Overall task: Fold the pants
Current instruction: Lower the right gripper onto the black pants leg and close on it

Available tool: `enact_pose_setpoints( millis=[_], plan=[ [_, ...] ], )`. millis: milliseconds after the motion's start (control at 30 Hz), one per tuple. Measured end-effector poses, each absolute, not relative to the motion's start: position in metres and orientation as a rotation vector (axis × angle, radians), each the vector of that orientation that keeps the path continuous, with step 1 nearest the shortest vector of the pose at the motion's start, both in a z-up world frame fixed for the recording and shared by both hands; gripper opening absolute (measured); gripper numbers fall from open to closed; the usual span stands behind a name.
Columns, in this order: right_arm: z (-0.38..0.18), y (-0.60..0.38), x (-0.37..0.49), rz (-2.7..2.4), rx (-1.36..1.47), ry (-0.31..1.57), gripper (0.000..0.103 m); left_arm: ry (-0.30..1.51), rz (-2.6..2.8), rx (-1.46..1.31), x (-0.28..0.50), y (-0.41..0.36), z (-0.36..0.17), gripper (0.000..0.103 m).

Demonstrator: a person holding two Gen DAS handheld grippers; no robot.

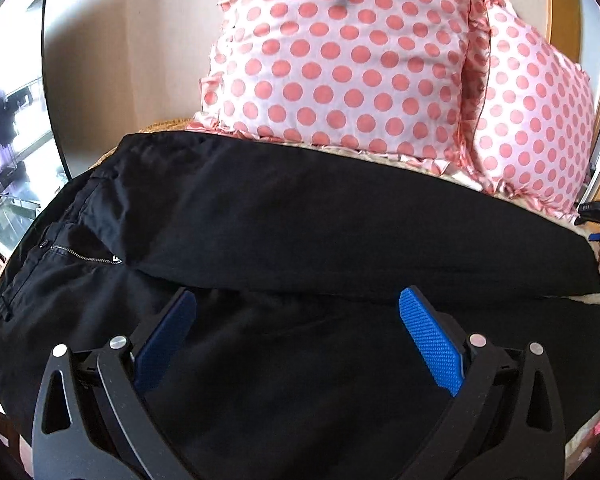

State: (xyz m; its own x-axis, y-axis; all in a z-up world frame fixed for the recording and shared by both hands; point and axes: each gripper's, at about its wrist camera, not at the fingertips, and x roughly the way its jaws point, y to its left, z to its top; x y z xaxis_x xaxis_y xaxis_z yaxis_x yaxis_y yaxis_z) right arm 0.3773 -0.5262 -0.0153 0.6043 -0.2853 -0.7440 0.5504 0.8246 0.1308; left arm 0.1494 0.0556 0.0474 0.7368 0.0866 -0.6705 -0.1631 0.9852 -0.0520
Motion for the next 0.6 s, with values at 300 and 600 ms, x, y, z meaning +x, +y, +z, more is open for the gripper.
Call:
enact_pose_setpoints(
  millis=[300,600],
  plan=[
    [-0.030,-0.529,0.392,-0.606,0.311,0.804,0.061,0.767,0.112,-0.076,0.159,0.048,0.033,0.101],
    [-0.032,-0.542,0.353,-0.513,0.413,0.737,0.004,0.769,0.096,-0.085,0.154,0.045,0.031,0.101]
  ],
)
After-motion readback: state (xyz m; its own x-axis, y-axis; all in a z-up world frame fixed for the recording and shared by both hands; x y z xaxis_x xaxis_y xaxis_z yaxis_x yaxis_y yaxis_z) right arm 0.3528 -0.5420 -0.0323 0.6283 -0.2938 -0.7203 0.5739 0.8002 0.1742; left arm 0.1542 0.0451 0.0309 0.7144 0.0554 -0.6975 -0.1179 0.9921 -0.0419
